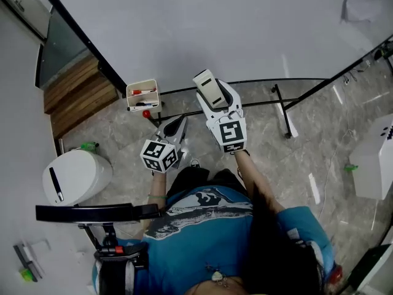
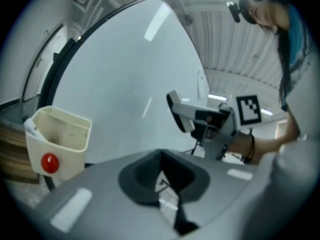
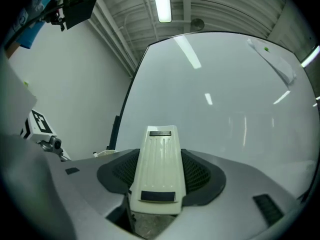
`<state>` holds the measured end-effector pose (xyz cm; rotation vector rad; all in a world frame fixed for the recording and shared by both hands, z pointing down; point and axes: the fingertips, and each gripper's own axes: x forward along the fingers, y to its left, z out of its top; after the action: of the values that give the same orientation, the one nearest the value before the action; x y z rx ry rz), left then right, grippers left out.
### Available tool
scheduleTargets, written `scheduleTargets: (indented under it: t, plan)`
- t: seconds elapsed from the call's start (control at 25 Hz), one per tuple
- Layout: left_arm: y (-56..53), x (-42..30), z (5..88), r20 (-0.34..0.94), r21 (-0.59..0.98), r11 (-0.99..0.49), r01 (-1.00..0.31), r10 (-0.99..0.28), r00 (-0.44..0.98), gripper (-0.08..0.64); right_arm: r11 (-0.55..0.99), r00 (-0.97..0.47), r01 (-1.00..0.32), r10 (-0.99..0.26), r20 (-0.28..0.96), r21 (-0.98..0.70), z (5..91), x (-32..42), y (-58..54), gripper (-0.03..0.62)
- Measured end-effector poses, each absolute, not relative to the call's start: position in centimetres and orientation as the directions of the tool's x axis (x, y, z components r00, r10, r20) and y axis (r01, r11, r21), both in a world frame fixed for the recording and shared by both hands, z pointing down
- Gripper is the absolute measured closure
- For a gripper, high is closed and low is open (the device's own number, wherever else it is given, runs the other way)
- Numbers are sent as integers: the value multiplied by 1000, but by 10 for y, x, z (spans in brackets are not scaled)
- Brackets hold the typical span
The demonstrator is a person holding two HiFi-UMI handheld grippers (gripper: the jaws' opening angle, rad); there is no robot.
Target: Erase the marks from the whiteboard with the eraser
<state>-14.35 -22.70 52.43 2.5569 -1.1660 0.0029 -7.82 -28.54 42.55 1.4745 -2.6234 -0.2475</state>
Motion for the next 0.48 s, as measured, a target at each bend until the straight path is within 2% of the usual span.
scheduleTargets:
  t: [0.48]
  plan:
    - [-162,-61,509,117,271,-635,-724,-724,679,557,518,-505,-854,-848,161,52,481,15,-172,330]
